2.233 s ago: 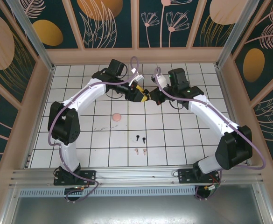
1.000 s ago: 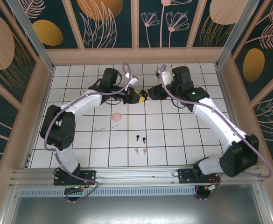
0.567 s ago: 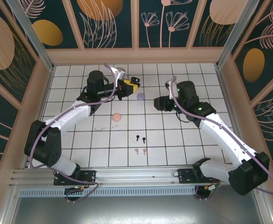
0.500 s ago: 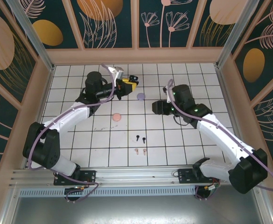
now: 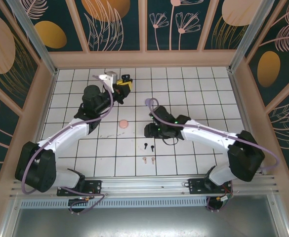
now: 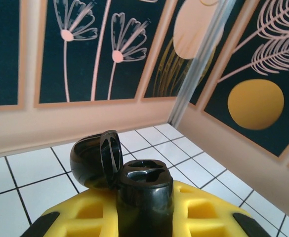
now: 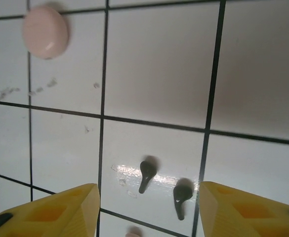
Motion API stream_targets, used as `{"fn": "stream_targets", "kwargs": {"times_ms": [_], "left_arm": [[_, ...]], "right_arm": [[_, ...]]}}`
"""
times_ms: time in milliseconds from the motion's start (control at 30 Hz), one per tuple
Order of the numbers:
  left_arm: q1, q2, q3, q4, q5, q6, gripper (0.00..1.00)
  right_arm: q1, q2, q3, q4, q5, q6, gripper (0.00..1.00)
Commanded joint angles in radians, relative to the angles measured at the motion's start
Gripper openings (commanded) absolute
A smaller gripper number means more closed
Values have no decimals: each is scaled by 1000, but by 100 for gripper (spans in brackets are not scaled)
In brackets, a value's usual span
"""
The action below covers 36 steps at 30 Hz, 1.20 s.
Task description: Insert wireless bluetooth earbuds into charging case
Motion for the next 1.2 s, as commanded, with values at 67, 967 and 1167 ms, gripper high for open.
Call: {"fn": "stream_targets", "kwargs": {"times_ms": [67,967,1167], "left_arm": [[1,-31,-41,119,-45,-25,0],[11,-84,-178,327,-94,-52,0],[12,-86,-181,328,-93,-50,0]], "right_arm": [[63,107,88,-91,101,166,51],[153,357,273,-260,140,297,38],[152,393,296,-258,134,284,38]]}}
